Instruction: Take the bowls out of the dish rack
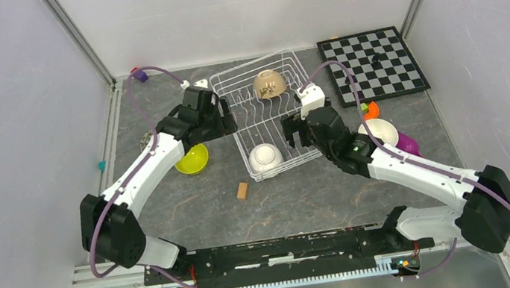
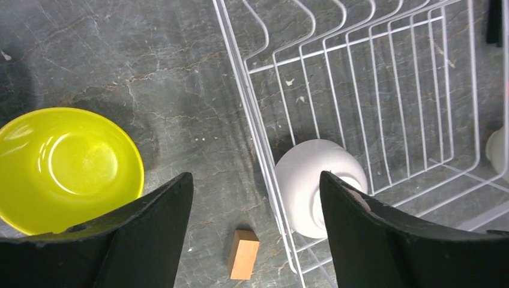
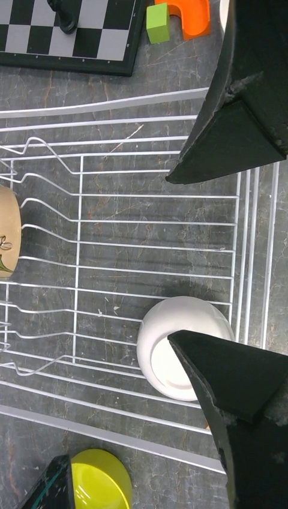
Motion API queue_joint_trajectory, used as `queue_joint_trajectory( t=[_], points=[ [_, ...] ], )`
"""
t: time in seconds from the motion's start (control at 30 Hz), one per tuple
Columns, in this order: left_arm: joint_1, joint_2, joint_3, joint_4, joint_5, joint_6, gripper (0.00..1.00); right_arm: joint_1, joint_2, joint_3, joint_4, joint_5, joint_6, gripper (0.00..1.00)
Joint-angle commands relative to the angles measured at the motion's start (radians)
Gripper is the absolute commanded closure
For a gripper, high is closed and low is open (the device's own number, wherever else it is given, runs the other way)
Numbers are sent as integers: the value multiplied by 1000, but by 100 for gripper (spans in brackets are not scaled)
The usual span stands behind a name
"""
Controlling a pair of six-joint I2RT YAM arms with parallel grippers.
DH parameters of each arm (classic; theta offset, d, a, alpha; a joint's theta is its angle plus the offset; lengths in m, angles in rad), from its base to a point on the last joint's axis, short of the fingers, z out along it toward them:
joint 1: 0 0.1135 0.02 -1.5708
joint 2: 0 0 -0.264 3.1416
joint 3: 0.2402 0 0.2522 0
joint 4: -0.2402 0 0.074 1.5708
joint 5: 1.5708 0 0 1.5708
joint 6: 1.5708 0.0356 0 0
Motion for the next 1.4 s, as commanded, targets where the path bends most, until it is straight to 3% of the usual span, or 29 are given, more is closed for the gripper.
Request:
queue_joint_trajectory(
  t=[0.0, 0.27, 0.37, 0.5, 0.6, 0.67, 0.73, 0.9, 1.0, 1.1, 1.3, 1.37],
  points=[
    [-5, 37, 15, -8, 9, -10, 20, -4, 24, -1, 58, -20, -17, 2],
    [-24, 77, 21, -31, -7, 17, 40, -4, 149, 76, 16, -135, -57, 2],
    [-33, 94, 33, -47, -8, 36, 58, -5, 195, 117, 15, -139, -94, 2],
    [-40, 99, 41, -66, -20, 56, 69, -24, 243, 169, 42, -128, -97, 2],
    [-46, 95, 43, -76, -28, 73, 90, -40, 281, 219, 62, -112, -130, 2],
    [-54, 95, 47, -92, -31, 90, 97, -59, 315, 264, 45, -105, -148, 2],
    [-65, 91, 47, -106, -36, 109, 98, -71, 340, 300, 43, -129, -252, 2],
    [-117, 79, 61, -144, -73, 169, 98, -83, 374, 356, -23, -157, -726, 2],
    [-145, 72, 61, -158, -99, 190, 98, -151, 419, 462, -131, -276, -821, 5],
    [-147, 66, 68, -156, -124, 179, 95, -186, 442, 492, -96, -369, -899, 4],
    [-147, 47, 60, -87, -79, 107, 41, -204, 497, 495, -19, -402, -1035, 2],
    [-147, 38, 51, -54, -60, 86, 31, -222, 504, 481, 22, -471, -1068, 2]
  ],
)
